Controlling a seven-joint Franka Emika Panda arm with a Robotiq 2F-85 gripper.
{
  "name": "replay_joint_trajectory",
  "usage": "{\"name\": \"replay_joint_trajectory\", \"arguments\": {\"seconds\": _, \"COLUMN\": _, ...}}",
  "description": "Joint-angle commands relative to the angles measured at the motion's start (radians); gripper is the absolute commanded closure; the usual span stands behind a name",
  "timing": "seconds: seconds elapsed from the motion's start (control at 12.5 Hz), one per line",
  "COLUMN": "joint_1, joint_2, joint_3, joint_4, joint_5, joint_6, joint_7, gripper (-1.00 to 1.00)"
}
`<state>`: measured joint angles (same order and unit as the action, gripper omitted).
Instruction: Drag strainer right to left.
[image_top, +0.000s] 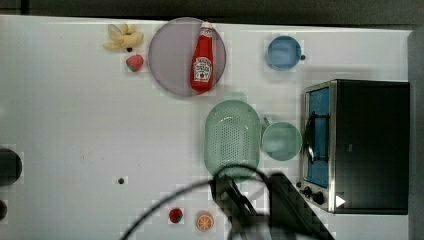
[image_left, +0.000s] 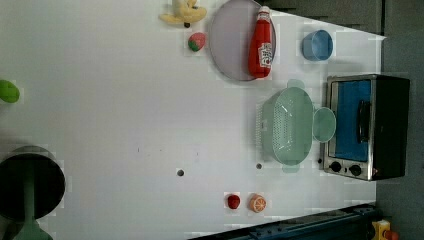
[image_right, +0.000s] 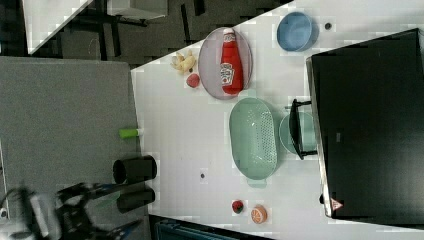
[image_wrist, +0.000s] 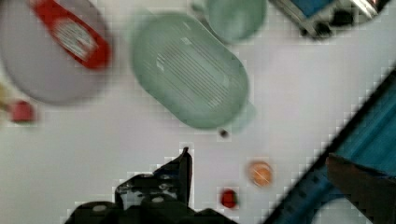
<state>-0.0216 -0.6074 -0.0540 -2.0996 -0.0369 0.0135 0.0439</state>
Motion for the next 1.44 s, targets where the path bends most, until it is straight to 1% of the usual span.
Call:
{"name": "replay_joint_trajectory", "arguments": {"seconds": 0.08, "joint_1": -0.003, "joint_2": 0.080, "joint_3": -0.011, "joint_4": -0.066, "joint_5": -0.017, "joint_6": -0.006, "joint_7": -0.034, "gripper": -1.00}}
{"name": "replay_joint_trajectory", "arguments": {"seconds": 0.16, "joint_1": -0.003, "joint_2": 0.095, "joint_3": -0.010, "joint_4": -0.108, "joint_5": -0.017, "joint_6": 0.036, "joint_7": -0.026, "gripper": -1.00}}
{"name": "replay_joint_trajectory", "arguments": {"seconds": 0.32, "joint_1": -0.003, "joint_2": 0.139, "joint_3": -0.009, "joint_4": -0.203, "joint_5": -0.017, "joint_6": 0.182, "joint_7": 0.016, "gripper": -1.00}}
{"name": "replay_joint_trajectory", "arguments": {"seconds": 0.56, "joint_1": -0.003, "joint_2": 0.228, "joint_3": -0.006, "joint_4": -0.339, "joint_5": -0.017, "joint_6": 0.439, "joint_7": 0.194, "gripper": -1.00}}
{"name": "replay_joint_trajectory", "arguments": {"seconds": 0.72, "joint_1": -0.003, "joint_2": 0.307, "joint_3": -0.006, "joint_4": -0.404, "joint_5": -0.017, "joint_6": 0.611, "joint_7": 0.326, "gripper": -1.00}}
{"name": "replay_joint_trajectory", "arguments": {"seconds": 0.88, "joint_1": -0.003, "joint_2": 0.409, "joint_3": -0.006, "joint_4": -0.416, "joint_5": -0.017, "joint_6": 0.707, "joint_7": 0.419, "gripper": -1.00}}
{"name": "replay_joint_trajectory", "arguments": {"seconds": 1.12, "joint_1": -0.002, "joint_2": 0.581, "joint_3": -0.005, "joint_4": -0.394, "joint_5": -0.017, "joint_6": 0.819, "joint_7": 0.558, "gripper": -1.00}}
{"name": "replay_joint_trajectory", "arguments": {"seconds": 1.44, "joint_1": 0.013, "joint_2": 0.769, "joint_3": 0.014, "joint_4": -0.395, "joint_5": -0.016, "joint_6": 1.078, "joint_7": 0.592, "gripper": -1.00}}
